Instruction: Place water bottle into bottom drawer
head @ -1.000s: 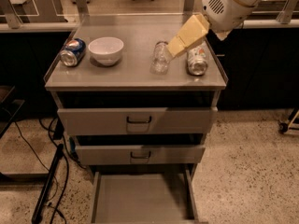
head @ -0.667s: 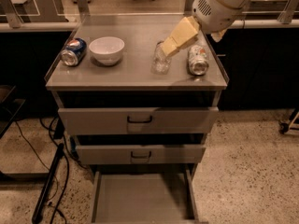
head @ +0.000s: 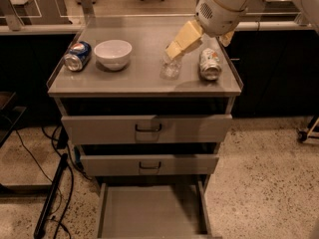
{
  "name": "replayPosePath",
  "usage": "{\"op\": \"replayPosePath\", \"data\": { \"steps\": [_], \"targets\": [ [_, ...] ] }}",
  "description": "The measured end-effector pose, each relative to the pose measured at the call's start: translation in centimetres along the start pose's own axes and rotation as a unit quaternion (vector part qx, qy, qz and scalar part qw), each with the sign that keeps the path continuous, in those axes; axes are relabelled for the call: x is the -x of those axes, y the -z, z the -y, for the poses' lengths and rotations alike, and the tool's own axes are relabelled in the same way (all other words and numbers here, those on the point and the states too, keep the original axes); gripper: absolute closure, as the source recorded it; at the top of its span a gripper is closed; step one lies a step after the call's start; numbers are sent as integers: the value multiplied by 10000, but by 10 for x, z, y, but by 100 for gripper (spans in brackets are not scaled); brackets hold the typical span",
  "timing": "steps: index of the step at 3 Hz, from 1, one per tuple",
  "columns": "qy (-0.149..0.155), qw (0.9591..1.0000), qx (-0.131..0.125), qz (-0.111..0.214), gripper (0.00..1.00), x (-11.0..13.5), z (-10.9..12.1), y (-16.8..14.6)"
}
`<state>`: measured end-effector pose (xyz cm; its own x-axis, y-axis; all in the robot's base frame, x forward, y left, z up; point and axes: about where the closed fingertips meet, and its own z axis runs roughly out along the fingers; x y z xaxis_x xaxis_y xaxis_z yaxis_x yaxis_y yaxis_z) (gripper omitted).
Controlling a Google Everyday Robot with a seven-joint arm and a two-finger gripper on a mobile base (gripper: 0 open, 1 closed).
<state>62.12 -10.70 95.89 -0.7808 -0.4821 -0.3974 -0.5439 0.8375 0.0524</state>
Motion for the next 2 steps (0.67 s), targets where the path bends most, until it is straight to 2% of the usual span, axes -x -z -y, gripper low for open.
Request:
{"op": "replayPosePath", "data": {
  "steps": [1, 2],
  "targets": [
    [-38, 9999, 95, 3, 0, 3, -1, -5],
    [-270, 9995, 138, 31, 0, 31, 5, -23]
  ]
}}
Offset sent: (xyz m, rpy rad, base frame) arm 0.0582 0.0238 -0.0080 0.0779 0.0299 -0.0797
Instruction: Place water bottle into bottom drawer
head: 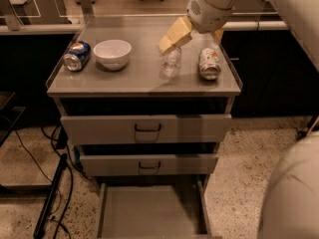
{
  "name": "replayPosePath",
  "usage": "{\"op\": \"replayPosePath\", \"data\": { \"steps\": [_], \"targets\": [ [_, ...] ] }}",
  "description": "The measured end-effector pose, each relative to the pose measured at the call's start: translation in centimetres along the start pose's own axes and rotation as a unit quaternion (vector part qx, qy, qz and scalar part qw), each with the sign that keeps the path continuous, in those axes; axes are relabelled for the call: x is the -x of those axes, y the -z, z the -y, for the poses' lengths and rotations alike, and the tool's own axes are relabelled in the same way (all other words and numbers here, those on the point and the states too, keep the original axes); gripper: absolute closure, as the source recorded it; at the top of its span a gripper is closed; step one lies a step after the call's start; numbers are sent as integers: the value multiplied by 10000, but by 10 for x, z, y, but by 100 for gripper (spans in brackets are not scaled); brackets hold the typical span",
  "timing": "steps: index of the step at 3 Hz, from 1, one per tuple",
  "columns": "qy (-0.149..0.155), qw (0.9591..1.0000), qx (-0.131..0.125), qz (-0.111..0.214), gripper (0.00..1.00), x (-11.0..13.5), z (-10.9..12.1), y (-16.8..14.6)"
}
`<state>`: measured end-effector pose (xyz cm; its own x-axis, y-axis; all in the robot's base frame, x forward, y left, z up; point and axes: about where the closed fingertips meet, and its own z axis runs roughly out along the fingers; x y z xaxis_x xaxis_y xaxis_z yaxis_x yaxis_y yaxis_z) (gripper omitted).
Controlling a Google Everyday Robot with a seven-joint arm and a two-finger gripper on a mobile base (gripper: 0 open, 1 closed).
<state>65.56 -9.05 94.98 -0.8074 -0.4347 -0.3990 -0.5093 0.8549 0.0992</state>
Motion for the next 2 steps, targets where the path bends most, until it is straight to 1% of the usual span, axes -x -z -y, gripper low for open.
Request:
{"op": "replayPosePath", "data": {
  "steps": [1, 2],
  "targets": [
    [-84, 9999, -16, -75, 0, 26, 4, -16],
    [-85, 9999, -15, -77, 0, 26, 4, -16]
  ]
}}
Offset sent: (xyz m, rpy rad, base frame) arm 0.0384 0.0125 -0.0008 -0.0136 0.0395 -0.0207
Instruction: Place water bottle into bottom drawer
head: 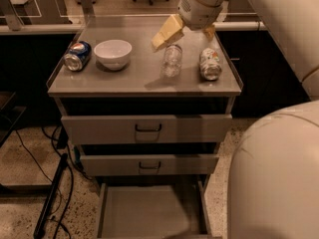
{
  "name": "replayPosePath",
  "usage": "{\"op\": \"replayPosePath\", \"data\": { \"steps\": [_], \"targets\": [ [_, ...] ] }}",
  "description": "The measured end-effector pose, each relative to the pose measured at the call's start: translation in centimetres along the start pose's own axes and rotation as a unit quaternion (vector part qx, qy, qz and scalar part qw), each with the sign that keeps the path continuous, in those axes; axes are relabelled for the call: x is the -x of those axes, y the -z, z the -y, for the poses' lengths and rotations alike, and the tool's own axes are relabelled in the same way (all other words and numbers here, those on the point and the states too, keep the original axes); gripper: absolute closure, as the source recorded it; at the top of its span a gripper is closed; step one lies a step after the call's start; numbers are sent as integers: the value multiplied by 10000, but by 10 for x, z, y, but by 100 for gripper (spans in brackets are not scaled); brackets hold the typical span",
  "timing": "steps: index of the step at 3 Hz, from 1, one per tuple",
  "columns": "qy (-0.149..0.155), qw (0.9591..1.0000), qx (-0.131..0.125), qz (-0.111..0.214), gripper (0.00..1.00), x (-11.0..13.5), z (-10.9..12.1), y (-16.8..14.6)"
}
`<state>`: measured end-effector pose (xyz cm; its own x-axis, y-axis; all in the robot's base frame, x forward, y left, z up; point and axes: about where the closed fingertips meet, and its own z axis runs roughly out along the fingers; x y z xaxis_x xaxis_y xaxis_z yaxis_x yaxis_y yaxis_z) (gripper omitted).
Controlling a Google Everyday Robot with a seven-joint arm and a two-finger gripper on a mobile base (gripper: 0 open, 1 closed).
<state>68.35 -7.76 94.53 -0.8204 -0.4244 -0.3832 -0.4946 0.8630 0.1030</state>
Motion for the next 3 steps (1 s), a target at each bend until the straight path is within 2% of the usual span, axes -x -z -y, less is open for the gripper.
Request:
{"op": "replayPosePath", "data": {
  "steps": [2, 3],
  "targets": [
    [-20, 9999, 149, 4, 0, 25, -11, -21],
    [27, 9997, 196, -140, 0, 50, -18, -52]
  ]
}}
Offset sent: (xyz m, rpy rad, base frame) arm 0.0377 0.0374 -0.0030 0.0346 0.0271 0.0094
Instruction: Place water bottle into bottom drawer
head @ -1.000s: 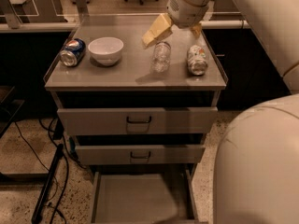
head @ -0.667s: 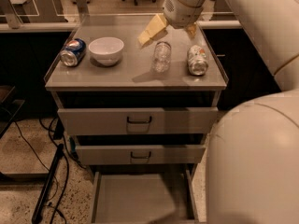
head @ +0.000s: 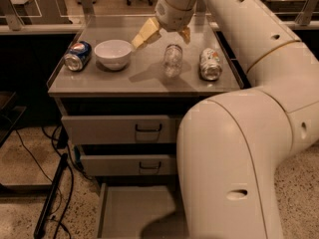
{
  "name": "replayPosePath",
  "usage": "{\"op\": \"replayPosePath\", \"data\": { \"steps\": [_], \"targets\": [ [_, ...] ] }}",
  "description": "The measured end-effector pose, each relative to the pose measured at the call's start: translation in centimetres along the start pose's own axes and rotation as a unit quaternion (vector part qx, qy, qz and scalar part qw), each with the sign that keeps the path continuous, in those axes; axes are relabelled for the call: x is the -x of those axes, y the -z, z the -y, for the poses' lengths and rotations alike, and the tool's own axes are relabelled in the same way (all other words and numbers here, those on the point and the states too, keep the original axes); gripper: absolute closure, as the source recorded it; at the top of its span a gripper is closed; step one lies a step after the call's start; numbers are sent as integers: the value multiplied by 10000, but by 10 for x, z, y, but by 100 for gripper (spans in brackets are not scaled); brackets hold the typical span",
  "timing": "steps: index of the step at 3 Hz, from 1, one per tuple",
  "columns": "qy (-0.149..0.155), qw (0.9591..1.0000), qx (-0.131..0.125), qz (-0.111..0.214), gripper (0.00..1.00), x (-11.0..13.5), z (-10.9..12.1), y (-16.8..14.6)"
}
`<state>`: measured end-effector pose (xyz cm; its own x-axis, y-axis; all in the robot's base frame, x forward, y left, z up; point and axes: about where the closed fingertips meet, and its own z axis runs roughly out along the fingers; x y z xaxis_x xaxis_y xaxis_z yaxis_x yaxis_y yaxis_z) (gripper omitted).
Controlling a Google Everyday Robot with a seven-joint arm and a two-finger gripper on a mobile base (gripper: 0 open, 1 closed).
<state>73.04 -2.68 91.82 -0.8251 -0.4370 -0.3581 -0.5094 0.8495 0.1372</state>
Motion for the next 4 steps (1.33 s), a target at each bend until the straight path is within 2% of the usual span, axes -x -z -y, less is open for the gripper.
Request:
{"op": "replayPosePath", "data": {
  "steps": [1, 4],
  "targets": [
    [0, 10000, 3, 47, 0, 4, 0, -3],
    [-443, 9986, -267, -84, 0, 0, 56, -40]
  ]
}}
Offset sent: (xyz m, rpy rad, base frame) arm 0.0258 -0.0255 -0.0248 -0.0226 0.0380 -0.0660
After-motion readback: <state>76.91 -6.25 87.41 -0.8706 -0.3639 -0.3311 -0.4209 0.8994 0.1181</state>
